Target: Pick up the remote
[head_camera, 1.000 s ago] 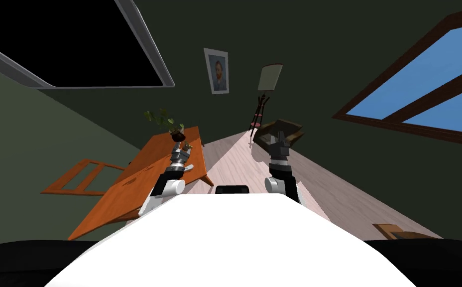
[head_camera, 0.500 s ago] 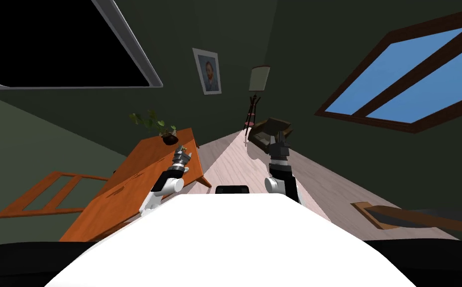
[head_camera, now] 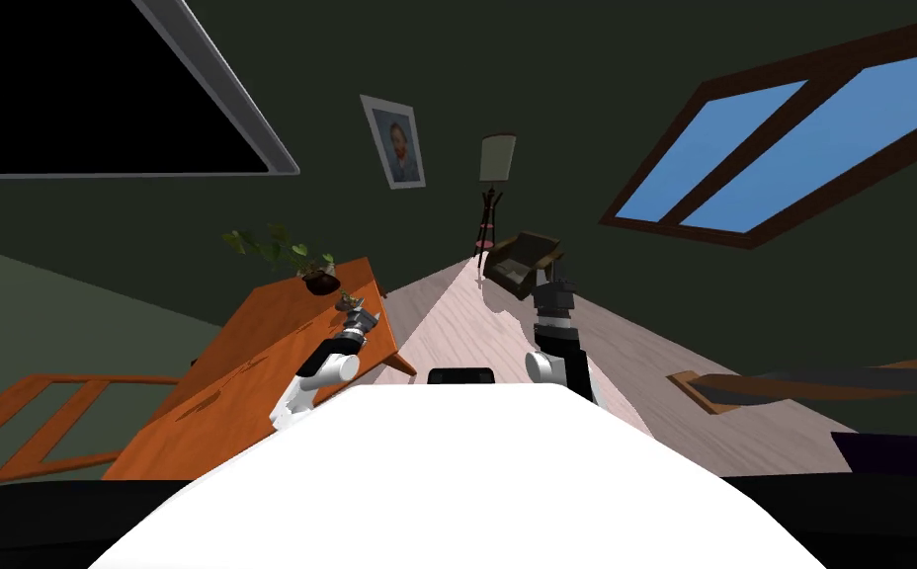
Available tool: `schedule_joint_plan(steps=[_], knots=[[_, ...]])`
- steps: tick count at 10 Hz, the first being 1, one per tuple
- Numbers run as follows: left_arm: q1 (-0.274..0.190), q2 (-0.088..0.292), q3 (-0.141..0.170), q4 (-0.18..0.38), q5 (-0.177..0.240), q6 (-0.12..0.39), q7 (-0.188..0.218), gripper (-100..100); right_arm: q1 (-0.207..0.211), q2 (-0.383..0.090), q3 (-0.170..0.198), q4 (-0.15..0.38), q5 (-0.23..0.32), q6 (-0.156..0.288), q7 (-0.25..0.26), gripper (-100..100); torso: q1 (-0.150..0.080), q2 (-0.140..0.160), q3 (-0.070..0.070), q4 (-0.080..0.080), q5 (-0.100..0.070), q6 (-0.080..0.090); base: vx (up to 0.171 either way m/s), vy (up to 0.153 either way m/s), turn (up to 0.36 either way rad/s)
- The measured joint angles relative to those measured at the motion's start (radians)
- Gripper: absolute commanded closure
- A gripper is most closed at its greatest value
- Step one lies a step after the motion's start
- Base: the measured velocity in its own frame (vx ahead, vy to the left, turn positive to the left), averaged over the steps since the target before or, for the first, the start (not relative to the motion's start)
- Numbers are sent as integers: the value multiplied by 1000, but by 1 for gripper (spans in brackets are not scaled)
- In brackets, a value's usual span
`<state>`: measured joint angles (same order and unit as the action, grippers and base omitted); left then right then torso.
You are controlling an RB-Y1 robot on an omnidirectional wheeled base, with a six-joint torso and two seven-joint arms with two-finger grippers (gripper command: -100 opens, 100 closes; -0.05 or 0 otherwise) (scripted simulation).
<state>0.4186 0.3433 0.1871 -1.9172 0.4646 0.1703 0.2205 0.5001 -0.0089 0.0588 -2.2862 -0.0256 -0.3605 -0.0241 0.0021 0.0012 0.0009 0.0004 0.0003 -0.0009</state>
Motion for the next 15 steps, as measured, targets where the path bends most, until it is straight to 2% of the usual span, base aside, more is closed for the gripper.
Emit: schedule_joint_plan(steps=[7,10,11,15], knots=[[-24,56,24,114,65,189,44,-100,0,0,0,0,0,0,0,0,2,-2,-1,0,0,0,0,21,-115],[-43,93,20,208,97,241,56,-100,0,0,0,0,0,0,0,0,2,-2,-1,0,1,0,9,37,-109],[-45,107,31,219,103,283,66,-100,0,0,0,0,0,0,0,0,2,-2,-1,0,0,0,8,34,-72],[-58,160,21,346,157,359,70,-100,0,0,0,0,0,0,0,0,3,-3,-2,-1,1,0,13,45,-82]])
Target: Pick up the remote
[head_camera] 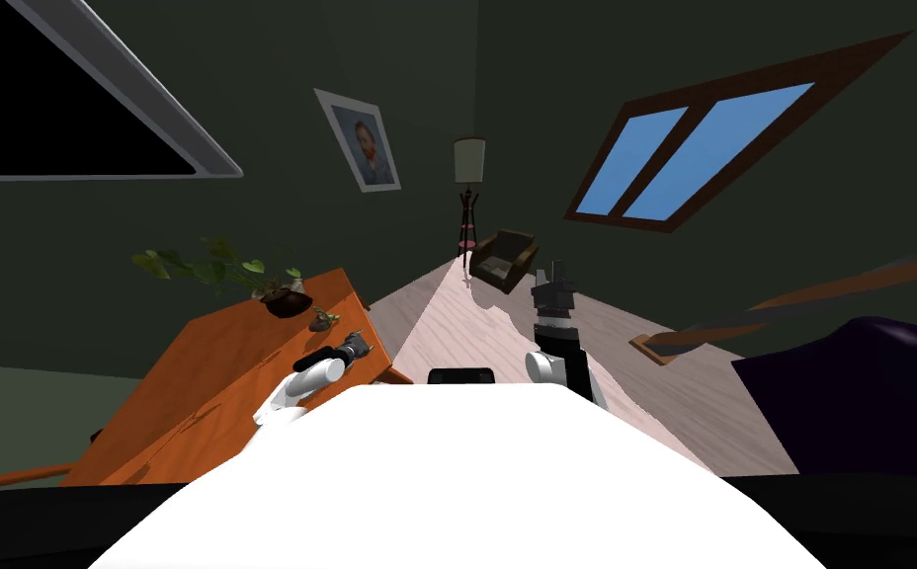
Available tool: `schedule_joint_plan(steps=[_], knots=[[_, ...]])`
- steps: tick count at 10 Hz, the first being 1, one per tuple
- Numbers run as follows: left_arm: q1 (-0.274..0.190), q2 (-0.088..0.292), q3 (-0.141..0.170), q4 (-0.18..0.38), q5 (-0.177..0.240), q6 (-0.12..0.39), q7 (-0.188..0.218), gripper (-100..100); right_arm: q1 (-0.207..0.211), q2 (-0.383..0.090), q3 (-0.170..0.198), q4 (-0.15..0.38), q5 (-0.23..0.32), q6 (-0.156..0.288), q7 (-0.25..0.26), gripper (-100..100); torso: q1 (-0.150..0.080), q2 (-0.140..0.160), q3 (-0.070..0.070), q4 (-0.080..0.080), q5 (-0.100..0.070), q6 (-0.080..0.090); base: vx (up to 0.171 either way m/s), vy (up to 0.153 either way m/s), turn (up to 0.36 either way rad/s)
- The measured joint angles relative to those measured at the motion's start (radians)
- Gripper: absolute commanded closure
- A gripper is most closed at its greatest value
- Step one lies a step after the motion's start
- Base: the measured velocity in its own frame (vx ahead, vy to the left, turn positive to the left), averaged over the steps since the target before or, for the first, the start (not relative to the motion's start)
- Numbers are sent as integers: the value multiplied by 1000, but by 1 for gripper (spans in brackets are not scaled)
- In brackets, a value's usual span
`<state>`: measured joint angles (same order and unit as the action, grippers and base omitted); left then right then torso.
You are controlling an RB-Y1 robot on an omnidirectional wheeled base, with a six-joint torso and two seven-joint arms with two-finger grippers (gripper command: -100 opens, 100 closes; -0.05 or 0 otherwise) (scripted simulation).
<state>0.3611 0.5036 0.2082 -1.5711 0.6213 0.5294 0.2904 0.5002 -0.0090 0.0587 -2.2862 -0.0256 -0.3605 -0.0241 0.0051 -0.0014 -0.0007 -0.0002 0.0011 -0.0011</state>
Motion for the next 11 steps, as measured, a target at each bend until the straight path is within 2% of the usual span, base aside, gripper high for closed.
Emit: schedule_joint_plan(steps=[6,7,8,11], knots=[[-11,31,4,91,8,140,23,-100,0,0,0,0,0,0,0,0,-1,1,0,0,0,0,10,40,-58],[-22,45,0,129,19,163,22,-100,0,0,0,0,0,0,0,0,0,0,0,0,0,0,23,62,-48],[-15,46,1,134,17,186,27,-100,0,0,0,0,0,0,0,0,0,0,0,0,0,0,24,68,-59],[-25,84,1,207,44,261,31,-100,0,0,0,0,0,0,0,0,1,0,0,0,0,0,16,58,-52]])
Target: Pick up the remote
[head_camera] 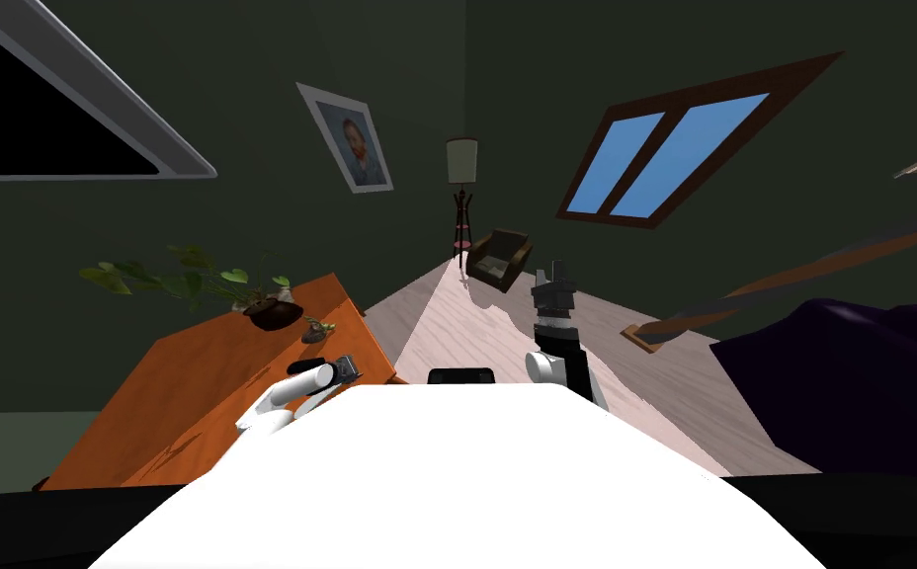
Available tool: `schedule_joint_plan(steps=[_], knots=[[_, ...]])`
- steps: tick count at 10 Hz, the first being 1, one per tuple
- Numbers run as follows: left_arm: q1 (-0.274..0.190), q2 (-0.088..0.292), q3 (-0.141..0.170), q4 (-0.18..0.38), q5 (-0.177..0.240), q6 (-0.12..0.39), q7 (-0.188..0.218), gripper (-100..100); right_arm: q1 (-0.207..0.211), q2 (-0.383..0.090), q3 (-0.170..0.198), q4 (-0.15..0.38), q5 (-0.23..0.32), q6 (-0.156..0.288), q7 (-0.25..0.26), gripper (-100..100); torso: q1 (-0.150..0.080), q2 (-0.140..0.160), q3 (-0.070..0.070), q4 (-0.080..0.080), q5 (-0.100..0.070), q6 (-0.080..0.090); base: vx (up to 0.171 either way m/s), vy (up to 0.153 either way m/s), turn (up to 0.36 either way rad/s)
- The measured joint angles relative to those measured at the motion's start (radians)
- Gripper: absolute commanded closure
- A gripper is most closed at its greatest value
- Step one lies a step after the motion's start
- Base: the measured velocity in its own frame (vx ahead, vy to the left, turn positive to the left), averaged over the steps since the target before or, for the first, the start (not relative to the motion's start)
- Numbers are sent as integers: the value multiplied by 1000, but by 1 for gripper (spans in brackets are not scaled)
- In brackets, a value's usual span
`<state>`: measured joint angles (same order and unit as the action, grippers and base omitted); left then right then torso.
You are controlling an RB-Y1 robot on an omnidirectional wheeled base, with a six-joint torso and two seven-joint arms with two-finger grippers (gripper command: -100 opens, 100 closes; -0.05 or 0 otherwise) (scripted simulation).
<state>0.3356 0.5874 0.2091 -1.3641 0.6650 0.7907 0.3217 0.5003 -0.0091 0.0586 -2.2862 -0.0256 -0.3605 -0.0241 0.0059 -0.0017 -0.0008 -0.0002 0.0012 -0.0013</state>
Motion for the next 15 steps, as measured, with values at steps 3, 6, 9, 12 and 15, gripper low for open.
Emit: schedule_joint_plan(steps=[3,6,9,12,15], knots=[[-7,26,-1,60,18,64,0,-100,0,0,0,0,0,0,0,0,-1,0,0,0,0,0,20,54,-50],[-22,68,-3,162,44,141,-2,-100,0,0,0,0,0,0,0,0,2,0,0,0,0,0,20,85,-68],[-31,95,-5,229,55,207,2,-100,0,0,0,0,0,0,0,0,-1,0,0,0,0,0,16,58,-59],[-36,120,-12,278,61,272,16,-100,0,0,0,0,0,0,0,0,-2,0,0,0,0,0,11,41,-32],[-45,105,-16,305,51,257,10,-100,0,0,0,0,0,0,0,0,-3,0,0,0,0,0,9,25,2]])
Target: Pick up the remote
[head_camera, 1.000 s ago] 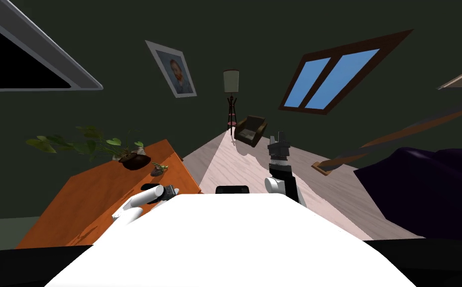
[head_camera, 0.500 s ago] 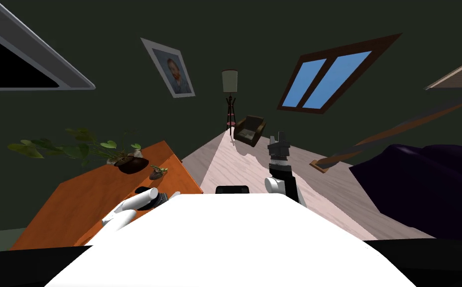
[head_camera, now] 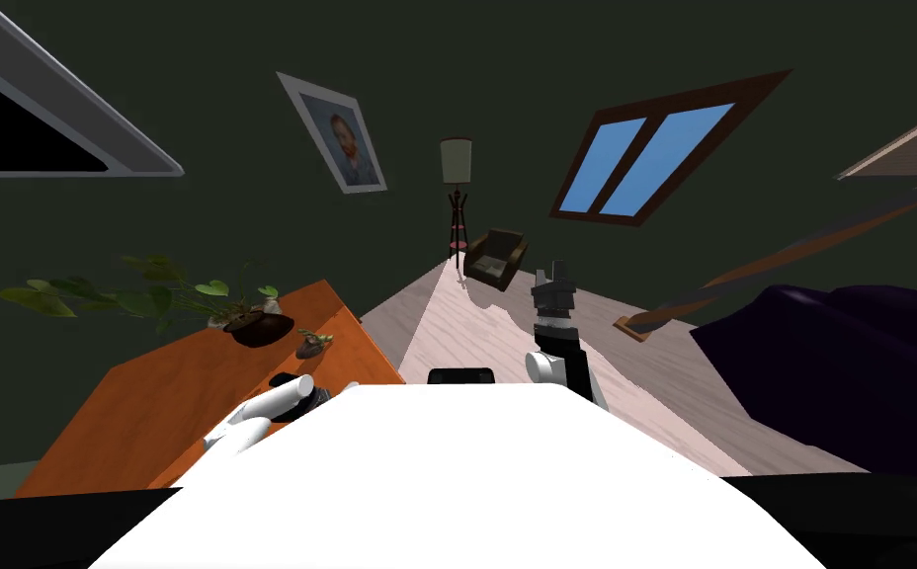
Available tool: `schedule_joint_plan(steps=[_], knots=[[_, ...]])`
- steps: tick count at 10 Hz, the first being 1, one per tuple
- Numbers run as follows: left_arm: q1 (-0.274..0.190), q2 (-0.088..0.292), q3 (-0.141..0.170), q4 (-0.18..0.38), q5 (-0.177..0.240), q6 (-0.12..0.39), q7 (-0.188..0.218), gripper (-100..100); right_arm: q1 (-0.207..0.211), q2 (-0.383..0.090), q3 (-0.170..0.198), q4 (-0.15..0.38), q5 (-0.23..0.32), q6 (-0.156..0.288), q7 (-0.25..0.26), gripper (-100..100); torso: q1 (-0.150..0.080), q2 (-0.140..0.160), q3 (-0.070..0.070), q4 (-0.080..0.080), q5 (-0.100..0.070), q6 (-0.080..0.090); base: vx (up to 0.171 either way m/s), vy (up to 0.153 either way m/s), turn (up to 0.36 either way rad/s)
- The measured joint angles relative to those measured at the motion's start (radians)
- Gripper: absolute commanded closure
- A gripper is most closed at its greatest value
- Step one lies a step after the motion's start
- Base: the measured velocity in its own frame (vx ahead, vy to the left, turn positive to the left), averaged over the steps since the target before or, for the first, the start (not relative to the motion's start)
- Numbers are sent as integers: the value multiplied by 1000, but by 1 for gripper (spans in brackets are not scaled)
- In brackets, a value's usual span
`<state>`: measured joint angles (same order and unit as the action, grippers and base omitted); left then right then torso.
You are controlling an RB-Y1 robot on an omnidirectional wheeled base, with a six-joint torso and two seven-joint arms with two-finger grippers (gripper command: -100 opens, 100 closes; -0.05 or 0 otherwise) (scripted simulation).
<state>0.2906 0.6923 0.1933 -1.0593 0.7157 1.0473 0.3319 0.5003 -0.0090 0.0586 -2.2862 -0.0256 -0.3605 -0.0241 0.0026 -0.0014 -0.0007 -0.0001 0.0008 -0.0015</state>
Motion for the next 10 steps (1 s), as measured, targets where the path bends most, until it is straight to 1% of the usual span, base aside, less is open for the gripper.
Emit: schedule_joint_plan(steps=[2,3,7,8,9,10], knots=[[-12,-26,-5,38,-18,-37,-12,-100,0,0,0,0,0,0,0,0,1,0,0,0,0,0,10,31,-1],[-13,-27,-5,40,-19,-41,-14,100,0,0,0,0,0,0,0,0,0,0,0,0,0,0,0,0,0],[-12,-28,-5,40,-19,-39,-14,100,0,0,0,0,0,0,0,0,0,0,0,0,0,1,0,0,0],[-12,-28,-5,40,-19,-39,-14,0,0,0,0,0,0,0,0,0,0,0,0,0,0,1,0,0,0],[-12,-28,-5,40,-19,-39,-14,100,0,0,0,0,0,0,0,0,0,0,0,0,0,1,-4,-25,-4],[-8,-18,-4,26,-13,-28,-9,100,0,0,0,0,0,0,0,0,-1,0,0,1,-1,1,-13,-40,-6]])
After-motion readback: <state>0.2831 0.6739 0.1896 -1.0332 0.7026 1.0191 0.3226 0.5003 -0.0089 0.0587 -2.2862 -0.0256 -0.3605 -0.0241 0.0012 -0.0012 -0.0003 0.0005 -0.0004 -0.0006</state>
